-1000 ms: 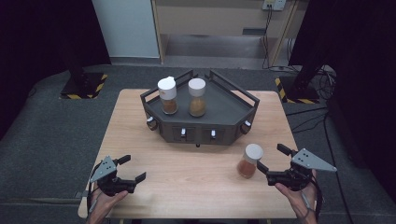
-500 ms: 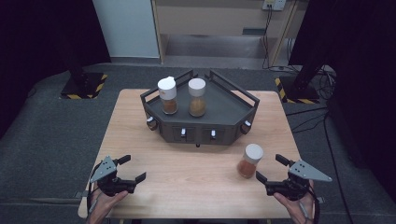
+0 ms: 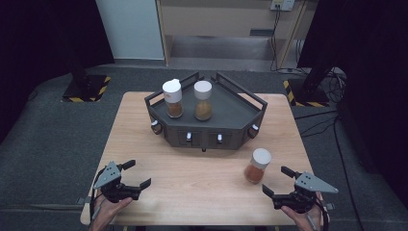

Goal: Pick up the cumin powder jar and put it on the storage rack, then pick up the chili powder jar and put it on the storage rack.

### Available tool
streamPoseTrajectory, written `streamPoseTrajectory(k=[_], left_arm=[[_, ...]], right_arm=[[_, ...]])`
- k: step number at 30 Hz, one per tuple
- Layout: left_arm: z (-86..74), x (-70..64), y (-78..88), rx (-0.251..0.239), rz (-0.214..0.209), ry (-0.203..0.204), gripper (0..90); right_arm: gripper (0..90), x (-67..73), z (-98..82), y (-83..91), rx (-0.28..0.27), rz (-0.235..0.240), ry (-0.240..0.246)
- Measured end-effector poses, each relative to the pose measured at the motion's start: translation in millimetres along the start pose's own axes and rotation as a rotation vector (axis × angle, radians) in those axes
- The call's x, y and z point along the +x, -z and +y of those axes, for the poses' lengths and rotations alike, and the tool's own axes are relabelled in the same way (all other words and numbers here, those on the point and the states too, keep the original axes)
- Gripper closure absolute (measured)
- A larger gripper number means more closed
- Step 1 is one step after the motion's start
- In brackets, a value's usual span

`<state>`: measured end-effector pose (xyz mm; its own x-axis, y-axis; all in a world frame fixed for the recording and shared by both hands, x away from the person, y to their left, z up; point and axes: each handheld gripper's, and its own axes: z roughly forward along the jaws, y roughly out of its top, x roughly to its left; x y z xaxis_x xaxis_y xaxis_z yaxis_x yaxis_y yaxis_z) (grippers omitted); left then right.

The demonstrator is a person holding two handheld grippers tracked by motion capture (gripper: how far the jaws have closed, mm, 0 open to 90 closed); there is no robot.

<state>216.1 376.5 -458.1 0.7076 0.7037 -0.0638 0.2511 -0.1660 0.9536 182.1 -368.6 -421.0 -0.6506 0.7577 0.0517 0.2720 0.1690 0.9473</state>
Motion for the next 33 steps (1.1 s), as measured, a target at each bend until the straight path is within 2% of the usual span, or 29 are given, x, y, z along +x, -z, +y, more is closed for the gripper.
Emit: streamPoseTrajectory(k=[6, 33], left_arm=[[-0.3, 0.0, -0.4, -0.005, -0.003, -0.001, 2.3], [0.4, -0.7, -1.2, 0.001, -0.008, -0.006, 2.3]], right_arm=[[1.6, -0.9, -0.5, -2.4, 0.013, 0.004, -0.006], [1.7, 0.8, -1.3, -0.9, 0.004, -0.006, -0.001]])
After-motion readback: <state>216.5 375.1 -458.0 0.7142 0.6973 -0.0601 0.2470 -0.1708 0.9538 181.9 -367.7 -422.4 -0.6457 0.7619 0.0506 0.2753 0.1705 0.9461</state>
